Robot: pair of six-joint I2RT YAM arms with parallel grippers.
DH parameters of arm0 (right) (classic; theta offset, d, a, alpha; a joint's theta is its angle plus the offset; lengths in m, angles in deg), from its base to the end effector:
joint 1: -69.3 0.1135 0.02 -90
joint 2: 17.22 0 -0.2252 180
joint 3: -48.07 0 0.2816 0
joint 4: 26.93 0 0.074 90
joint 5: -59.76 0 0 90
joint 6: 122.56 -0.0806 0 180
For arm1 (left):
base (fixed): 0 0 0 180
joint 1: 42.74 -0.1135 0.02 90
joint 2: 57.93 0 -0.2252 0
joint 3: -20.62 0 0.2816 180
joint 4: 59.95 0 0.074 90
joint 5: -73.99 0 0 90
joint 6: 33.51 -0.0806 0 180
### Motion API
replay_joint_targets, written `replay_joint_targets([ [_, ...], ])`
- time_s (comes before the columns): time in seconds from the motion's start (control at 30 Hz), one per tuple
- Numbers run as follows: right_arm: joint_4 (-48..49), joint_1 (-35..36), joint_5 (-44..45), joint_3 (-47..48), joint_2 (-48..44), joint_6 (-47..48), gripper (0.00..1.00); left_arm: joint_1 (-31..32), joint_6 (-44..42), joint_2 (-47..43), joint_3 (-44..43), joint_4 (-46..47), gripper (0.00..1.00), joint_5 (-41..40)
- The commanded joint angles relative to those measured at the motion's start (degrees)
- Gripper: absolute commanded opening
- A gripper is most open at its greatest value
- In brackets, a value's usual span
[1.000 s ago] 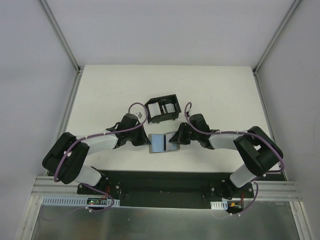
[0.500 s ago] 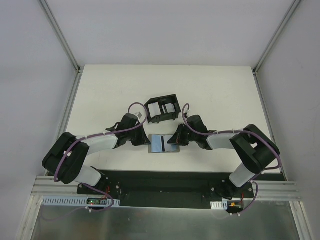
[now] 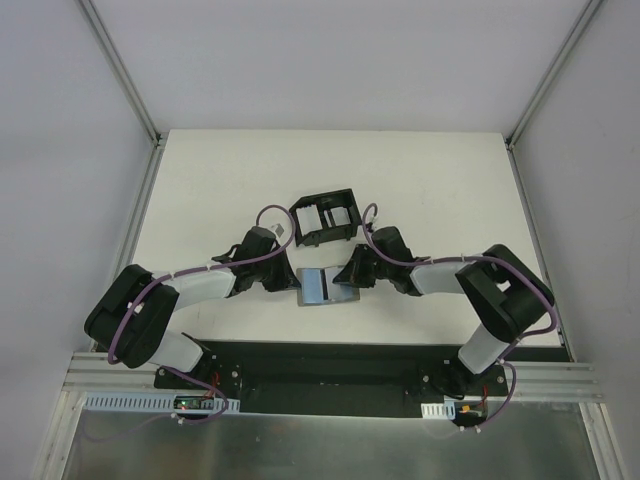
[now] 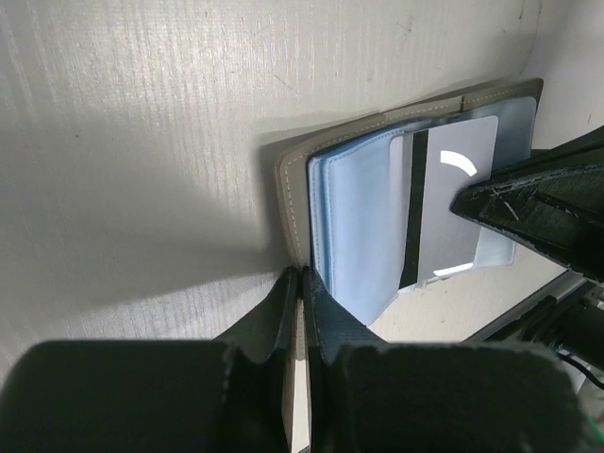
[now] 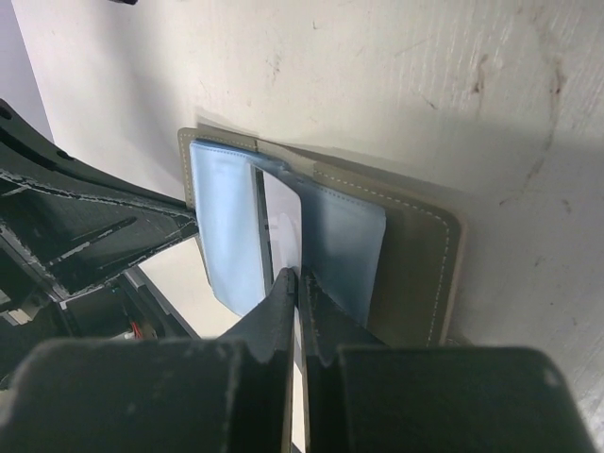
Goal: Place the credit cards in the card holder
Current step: Insert the credit card into the card holder.
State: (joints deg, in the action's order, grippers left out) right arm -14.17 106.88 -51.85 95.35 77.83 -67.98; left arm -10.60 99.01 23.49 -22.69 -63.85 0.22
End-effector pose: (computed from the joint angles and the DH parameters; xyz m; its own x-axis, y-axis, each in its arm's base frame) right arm 0.2601 0.2376 0.0439 -0.8377 0.0353 -0.5450 -0.3934 0.6533 0.6469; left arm 0.2594 -0.1896 0.0611 -0.8817 -0.2124 -0.4212 0.1231 0.7584 -0.6400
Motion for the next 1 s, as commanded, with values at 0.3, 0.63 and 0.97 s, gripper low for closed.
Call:
replay_joint_targets([
  [0.3, 0.78, 5.92, 3.68, 1.75, 2.69, -3.87, 0.03, -0.24, 1.86, -1.1, 1.38, 3.64, 0.0, 1.88],
  [0.63, -4.49, 4.17, 6.14, 1.06, -2.05, -0.27, 0.33, -0.24, 1.51, -2.24, 2.18, 3.72, 0.0, 1.53],
  [0.97, -8.79, 6.01, 2.53, 5.88, 0.14, 0.79, 0.38, -0.24, 1.25, -1.89, 1.56, 3.72, 0.0, 1.79],
])
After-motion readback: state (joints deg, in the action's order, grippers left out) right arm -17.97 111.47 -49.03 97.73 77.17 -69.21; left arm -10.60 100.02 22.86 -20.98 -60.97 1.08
